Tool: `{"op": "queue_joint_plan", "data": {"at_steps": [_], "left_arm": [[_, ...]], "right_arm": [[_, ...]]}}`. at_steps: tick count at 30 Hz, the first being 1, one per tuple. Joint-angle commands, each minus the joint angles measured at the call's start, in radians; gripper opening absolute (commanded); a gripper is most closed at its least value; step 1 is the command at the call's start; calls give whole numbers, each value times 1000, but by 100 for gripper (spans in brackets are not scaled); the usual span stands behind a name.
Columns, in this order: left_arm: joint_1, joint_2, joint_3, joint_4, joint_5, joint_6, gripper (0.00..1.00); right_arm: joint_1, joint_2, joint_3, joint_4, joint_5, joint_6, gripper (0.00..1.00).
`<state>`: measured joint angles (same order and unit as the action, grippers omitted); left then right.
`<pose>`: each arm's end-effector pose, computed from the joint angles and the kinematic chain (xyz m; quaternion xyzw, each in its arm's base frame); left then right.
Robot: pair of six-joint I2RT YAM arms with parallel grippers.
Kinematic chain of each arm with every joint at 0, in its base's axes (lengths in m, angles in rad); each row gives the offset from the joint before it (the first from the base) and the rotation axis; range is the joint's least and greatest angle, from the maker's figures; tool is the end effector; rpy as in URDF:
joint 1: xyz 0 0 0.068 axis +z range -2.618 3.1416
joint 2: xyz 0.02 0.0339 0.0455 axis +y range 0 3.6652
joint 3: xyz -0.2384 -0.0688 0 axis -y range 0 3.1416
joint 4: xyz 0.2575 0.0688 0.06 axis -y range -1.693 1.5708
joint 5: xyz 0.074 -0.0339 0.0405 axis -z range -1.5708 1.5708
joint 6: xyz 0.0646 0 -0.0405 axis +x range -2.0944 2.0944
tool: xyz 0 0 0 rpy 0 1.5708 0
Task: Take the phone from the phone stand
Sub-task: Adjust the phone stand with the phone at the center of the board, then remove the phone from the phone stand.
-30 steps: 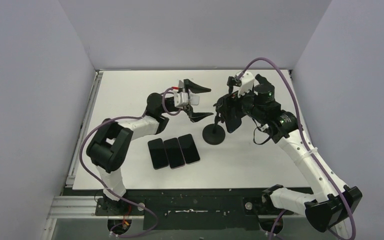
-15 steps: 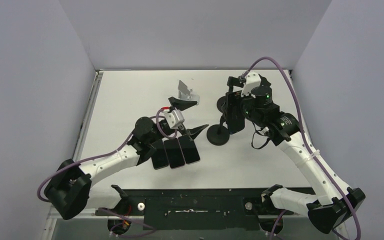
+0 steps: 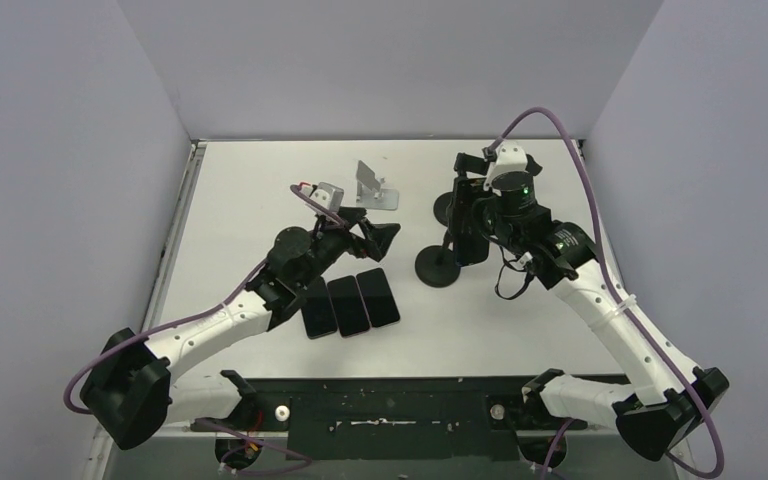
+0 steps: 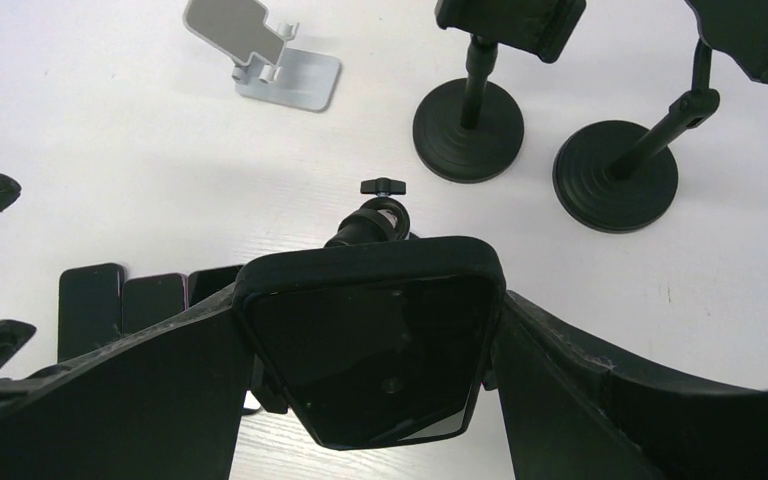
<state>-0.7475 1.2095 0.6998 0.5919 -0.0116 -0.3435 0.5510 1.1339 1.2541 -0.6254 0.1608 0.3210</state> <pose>0.2410 -0.2224 0.2746 0.1317 0.6645 -0.3783 0.6308 0.2509 0.1420 0.3533 -0.0580 0.8576 0.1511 0.4882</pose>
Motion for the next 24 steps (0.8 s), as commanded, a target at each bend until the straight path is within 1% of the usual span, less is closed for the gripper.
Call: {"op": "queue_joint_plan", "data": {"at_steps": [1, 3, 5, 8, 12, 19, 24], "left_arm": [[32, 18, 44, 40, 11, -227, 97], [28, 56, 108, -35, 68, -247, 97], [14, 80, 125, 6, 128, -268, 97], [-6, 102, 124, 90, 176, -299, 97], [-10, 161, 170, 105, 212, -323, 97], [-18, 265, 247, 172, 348, -353, 89], [-25, 333, 300, 133, 432, -322, 86]], "right_arm": [[4, 1, 96, 22, 95, 72, 41], [4, 6, 105, 9, 105, 82, 40], [5, 12, 111, -2, 107, 91, 40], [7, 22, 123, -15, 108, 97, 39], [10, 28, 128, -16, 86, 107, 38], [15, 37, 135, -27, 75, 120, 38], [18, 39, 148, -39, 74, 122, 39]]}}
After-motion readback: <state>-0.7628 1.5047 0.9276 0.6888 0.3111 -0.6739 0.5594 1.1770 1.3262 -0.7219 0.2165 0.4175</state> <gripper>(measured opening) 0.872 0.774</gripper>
